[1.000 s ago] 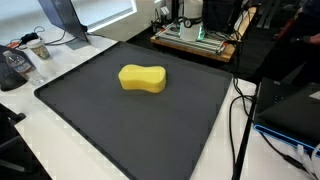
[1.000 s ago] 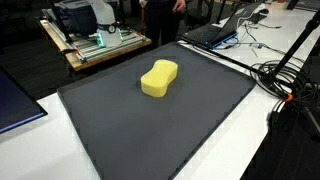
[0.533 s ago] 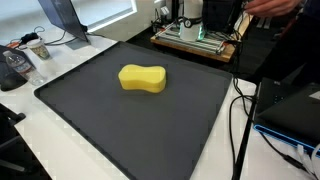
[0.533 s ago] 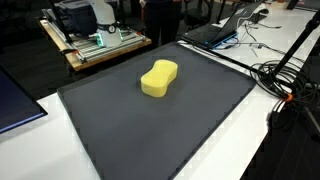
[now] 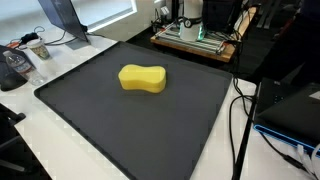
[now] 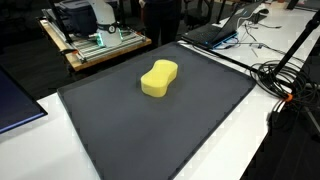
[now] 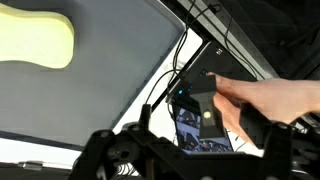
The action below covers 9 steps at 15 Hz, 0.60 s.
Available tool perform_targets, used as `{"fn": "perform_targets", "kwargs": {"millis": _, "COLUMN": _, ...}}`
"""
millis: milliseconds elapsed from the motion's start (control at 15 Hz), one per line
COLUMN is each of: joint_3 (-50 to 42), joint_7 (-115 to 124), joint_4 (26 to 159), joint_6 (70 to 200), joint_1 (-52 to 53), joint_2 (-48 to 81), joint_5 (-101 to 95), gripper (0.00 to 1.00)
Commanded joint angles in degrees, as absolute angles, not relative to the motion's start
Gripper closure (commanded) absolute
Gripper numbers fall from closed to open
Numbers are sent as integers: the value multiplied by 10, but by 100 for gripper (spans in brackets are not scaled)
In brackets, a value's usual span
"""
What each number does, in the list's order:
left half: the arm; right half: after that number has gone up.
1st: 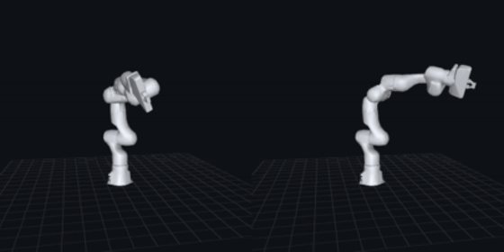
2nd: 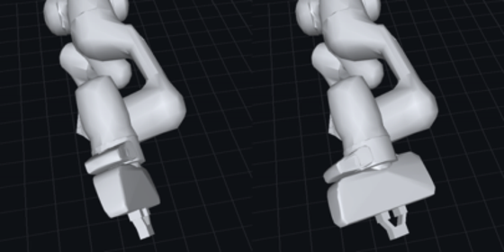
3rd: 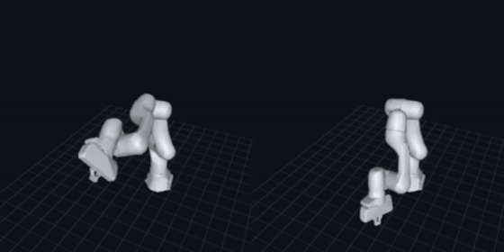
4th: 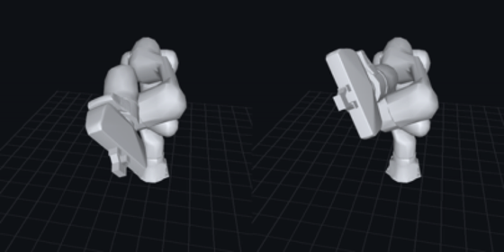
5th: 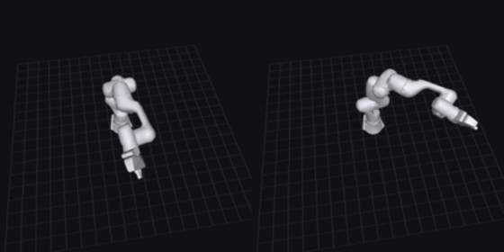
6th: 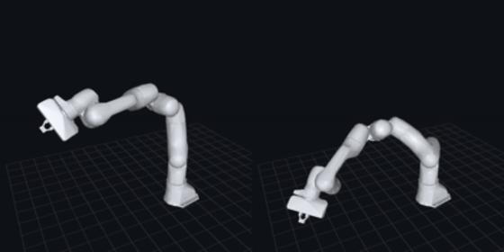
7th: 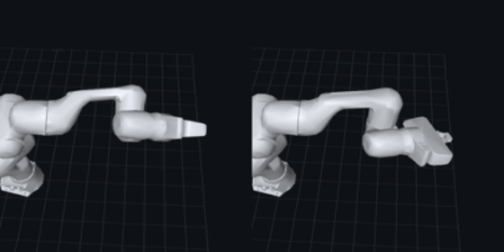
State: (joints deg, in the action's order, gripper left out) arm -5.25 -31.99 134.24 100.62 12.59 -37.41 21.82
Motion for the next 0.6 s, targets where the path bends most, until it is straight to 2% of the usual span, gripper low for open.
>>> {"fn": "perform_targets", "kwargs": {"millis": 0, "joint_3": -74, "joint_7": -367, "joint_4": 1352, "joint_6": 1012, "joint_1": 130, "joint_2": -386, "joint_5": 253, "gripper": 30}}
{"fn": "perform_targets", "kwargs": {"millis": 133, "joint_3": -77, "joint_7": -381, "joint_4": 1352, "joint_6": 1011, "joint_1": 128, "joint_2": -386, "joint_5": 266, "gripper": 31}}
{"fn": "perform_targets", "kwargs": {"millis": 267, "joint_3": -79, "joint_7": -392, "joint_4": 1351, "joint_6": 1008, "joint_1": 125, "joint_2": -385, "joint_5": 274, "gripper": 44}}
{"fn": "perform_targets", "kwargs": {"millis": 333, "joint_3": -79, "joint_7": -395, "joint_4": 1351, "joint_6": 1007, "joint_1": 124, "joint_2": -385, "joint_5": 277, "gripper": 45}}
{"fn": "perform_targets", "kwargs": {"millis": 400, "joint_3": -79, "joint_7": -398, "joint_4": 1351, "joint_6": 1007, "joint_1": 124, "joint_2": -385, "joint_5": 280, "gripper": 62}}
{"fn": "perform_targets", "kwargs": {"millis": 533, "joint_3": -79, "joint_7": -403, "joint_4": 1352, "joint_6": 1006, "joint_1": 122, "joint_2": -385, "joint_5": 285, "gripper": 79}}
